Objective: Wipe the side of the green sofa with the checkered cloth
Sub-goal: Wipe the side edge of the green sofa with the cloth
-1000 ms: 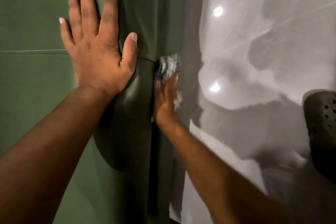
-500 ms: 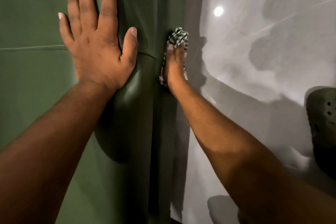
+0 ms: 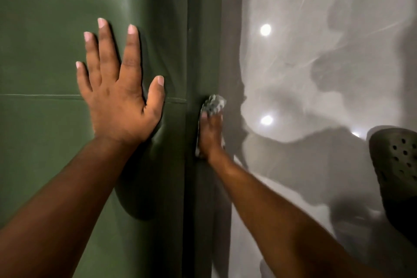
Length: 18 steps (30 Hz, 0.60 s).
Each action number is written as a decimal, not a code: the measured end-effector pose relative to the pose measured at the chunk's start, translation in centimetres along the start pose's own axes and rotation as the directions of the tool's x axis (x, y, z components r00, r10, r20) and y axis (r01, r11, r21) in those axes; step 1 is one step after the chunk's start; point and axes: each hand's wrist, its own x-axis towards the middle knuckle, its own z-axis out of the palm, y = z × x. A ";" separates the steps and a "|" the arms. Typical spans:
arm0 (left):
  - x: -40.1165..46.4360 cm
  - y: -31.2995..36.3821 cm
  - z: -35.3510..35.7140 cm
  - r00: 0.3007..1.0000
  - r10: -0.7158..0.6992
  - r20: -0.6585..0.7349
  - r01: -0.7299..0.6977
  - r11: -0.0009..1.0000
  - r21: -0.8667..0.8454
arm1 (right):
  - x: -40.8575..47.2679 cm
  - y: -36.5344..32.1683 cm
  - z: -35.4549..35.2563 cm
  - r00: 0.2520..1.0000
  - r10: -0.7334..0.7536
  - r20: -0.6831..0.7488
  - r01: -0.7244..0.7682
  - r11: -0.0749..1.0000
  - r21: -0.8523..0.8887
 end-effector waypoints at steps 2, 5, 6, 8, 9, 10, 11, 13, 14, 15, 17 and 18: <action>-0.1 0.0 0.1 1.000 -0.001 -0.002 0.001 1.000 0.013 | 5.0 -3.2 -0.5 0.997 -0.081 0.004 0.081 0.997 -0.002; -0.2 0.2 0.1 1.000 -0.006 0.004 0.006 1.000 0.004 | 8.1 -7.9 0.0 0.970 -0.243 -0.005 0.243 0.970 -0.016; -0.1 0.3 0.1 1.000 -0.007 0.008 0.007 1.000 -0.003 | 7.3 -8.4 0.4 0.955 -0.297 -0.011 0.297 0.954 -0.035; 0.1 0.3 -0.2 1.000 -0.011 0.010 0.011 1.000 -0.008 | 3.7 -6.3 1.3 0.932 -0.363 0.013 0.363 0.928 -0.081; 0.2 0.3 -0.3 1.000 -0.013 0.013 0.013 1.000 -0.012 | 1.1 -4.2 1.3 0.936 -0.351 0.033 0.353 0.933 -0.065; 0.0 0.2 -0.5 1.000 -0.015 0.027 0.016 1.000 -0.018 | -1.5 -1.5 1.3 0.948 -0.315 0.055 0.317 0.948 -0.036; 0.0 0.2 -0.7 0.999 -0.013 0.051 0.014 0.999 -0.031 | -3.9 0.7 1.1 0.959 -0.276 0.072 0.276 0.961 0.000; 1.9 0.0 -1.4 0.993 0.005 0.121 0.002 0.998 -0.057 | -5.9 3.0 1.1 0.981 -0.179 0.076 0.179 0.984 0.005; 3.9 -0.3 -1.7 0.988 0.019 0.155 -0.009 0.998 -0.065 | -5.1 2.6 1.1 0.987 -0.144 0.071 0.145 0.989 -0.007; 6.4 -0.6 -1.9 0.982 0.032 0.185 -0.019 0.997 -0.069 | -3.9 1.3 1.0 0.992 -0.115 0.053 0.116 0.993 -0.012; 12.2 -0.8 -1.9 0.978 0.049 0.202 -0.038 0.998 -0.057 | 0.2 -2.7 0.8 0.995 -0.099 0.003 0.099 0.995 0.023; 14.5 -0.5 -1.7 0.980 0.043 0.196 -0.036 0.998 -0.043 | 3.6 -4.9 0.6 0.993 -0.118 -0.002 0.118 0.992 0.039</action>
